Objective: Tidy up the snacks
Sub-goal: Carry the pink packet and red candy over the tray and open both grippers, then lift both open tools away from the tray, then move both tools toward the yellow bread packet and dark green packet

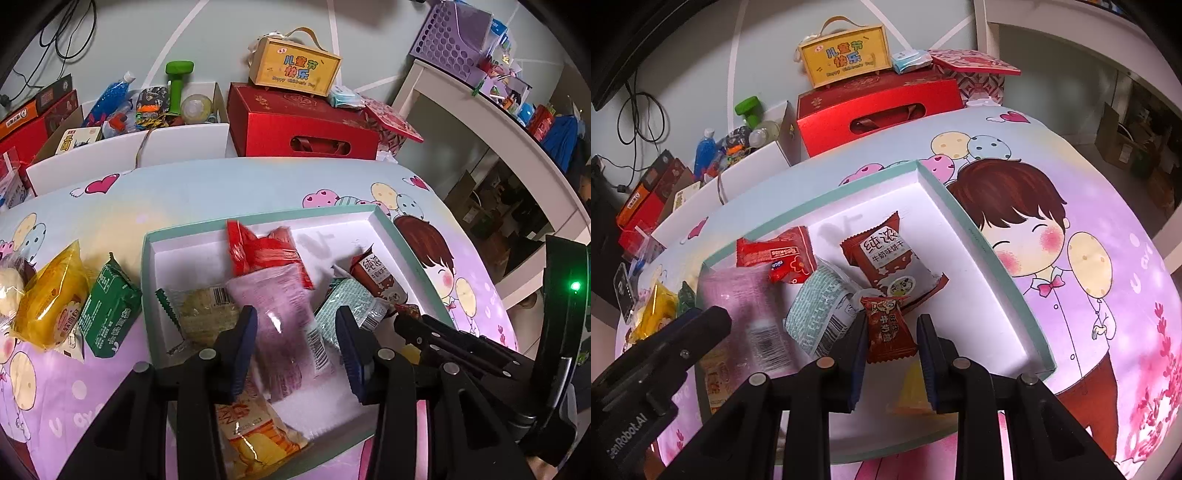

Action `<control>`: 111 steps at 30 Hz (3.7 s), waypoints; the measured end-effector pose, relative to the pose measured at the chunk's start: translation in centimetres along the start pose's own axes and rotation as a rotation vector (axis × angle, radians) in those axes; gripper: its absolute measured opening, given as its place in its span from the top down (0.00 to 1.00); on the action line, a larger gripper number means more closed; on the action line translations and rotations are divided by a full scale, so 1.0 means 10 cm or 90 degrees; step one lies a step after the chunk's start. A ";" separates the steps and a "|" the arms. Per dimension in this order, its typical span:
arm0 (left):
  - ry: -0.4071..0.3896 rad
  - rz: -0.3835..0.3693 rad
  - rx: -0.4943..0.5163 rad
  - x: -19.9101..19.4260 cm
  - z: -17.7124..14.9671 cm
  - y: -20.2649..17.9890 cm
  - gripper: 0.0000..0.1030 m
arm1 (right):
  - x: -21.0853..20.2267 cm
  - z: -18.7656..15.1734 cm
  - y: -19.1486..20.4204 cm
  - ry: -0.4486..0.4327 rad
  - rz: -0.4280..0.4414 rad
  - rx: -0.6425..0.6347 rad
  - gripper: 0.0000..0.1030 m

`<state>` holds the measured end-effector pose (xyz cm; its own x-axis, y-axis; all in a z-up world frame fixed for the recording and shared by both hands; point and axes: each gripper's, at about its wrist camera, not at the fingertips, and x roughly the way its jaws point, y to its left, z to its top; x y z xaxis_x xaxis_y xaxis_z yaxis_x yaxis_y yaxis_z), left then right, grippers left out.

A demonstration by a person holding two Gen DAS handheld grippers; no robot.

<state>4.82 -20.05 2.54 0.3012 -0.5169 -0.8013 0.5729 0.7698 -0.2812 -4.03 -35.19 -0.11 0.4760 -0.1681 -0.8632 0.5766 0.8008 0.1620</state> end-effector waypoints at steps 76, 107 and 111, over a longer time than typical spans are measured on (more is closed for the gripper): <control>-0.065 0.189 -0.269 -0.84 -0.24 1.51 0.06 | -0.21 -0.10 0.95 -0.072 0.067 -0.120 0.00; -0.108 0.219 -0.389 -1.02 -0.58 2.46 0.06 | 0.05 -0.53 2.04 -0.033 0.172 -0.256 0.00; -0.107 0.188 -0.363 -0.93 -0.49 2.41 0.06 | 0.11 -0.46 2.04 -0.032 0.159 -0.255 0.00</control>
<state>12.12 5.18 0.67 0.5253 -0.2693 -0.8072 -0.0316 0.9418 -0.3348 5.18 -16.34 0.07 0.6046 0.0379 -0.7956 0.1432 0.9774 0.1554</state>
